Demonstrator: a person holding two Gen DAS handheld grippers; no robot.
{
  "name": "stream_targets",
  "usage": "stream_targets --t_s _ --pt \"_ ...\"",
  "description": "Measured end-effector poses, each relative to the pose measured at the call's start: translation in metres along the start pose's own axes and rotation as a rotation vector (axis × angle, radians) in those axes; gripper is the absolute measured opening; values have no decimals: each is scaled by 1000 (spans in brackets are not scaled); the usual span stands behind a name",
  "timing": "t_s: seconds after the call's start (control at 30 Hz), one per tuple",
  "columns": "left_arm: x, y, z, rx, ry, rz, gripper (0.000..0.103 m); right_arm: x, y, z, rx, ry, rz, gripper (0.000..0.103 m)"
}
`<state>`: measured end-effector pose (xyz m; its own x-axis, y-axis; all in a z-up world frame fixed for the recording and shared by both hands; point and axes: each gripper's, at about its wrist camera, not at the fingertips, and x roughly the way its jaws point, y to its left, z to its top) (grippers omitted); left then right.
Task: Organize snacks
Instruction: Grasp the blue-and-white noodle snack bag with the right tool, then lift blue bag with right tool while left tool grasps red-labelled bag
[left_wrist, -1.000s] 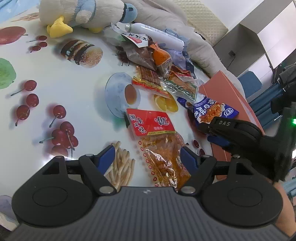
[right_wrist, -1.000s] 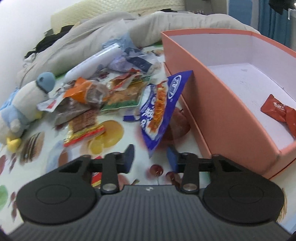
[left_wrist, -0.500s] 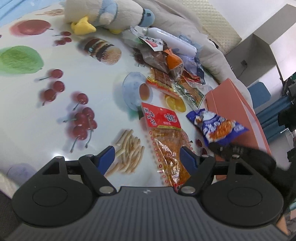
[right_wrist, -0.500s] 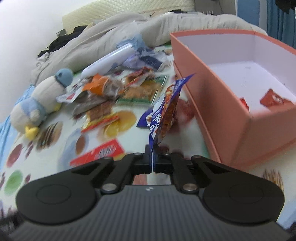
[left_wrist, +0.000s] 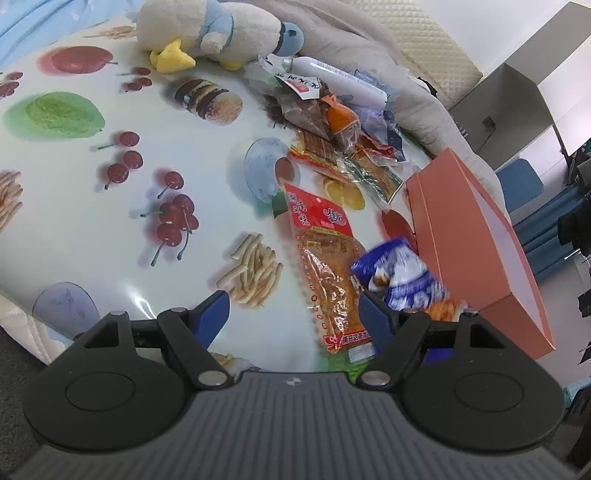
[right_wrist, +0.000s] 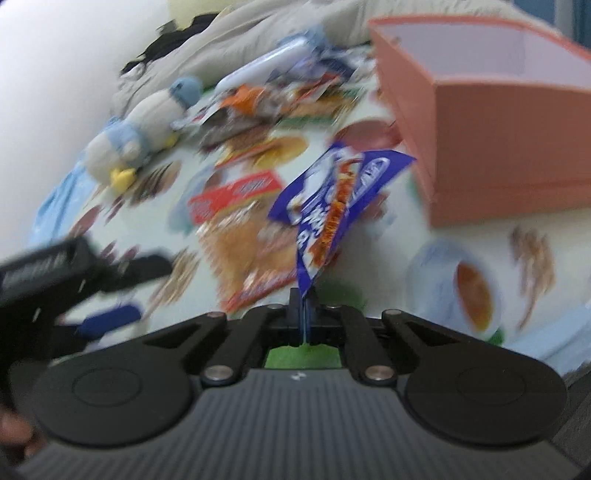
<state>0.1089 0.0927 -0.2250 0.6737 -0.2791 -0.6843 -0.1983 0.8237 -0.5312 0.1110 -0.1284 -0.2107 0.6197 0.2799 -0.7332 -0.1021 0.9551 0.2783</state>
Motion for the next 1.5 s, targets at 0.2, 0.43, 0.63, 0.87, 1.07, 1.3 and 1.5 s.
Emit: stream_targets --t_s 0.2,0.43,0.63,0.87,1.07,1.3,1.5 --pt "0 -9 0 7 -8 5 81 -4 -6 -4 0 42 -19 11" --pt "18 -33 -2 112 31 5 81 -36 -37 -10 -31 68 -7 69" --pt "39 -45 2 144 48 52 85 -72 -33 2 -194 -94 -44 69" --pt "60 -52 16 173 75 67 84 -70 -7 36 -479 -212 -45 68" --pt "80 -61 18 261 120 89 84 -29 7 50 -635 -178 -101 68" --pt "86 -57 22 285 141 66 84 12 4 42 -700 -42 -155 65" --pt "85 -53 22 281 143 40 84 27 -15 35 -583 -3 -147 56"
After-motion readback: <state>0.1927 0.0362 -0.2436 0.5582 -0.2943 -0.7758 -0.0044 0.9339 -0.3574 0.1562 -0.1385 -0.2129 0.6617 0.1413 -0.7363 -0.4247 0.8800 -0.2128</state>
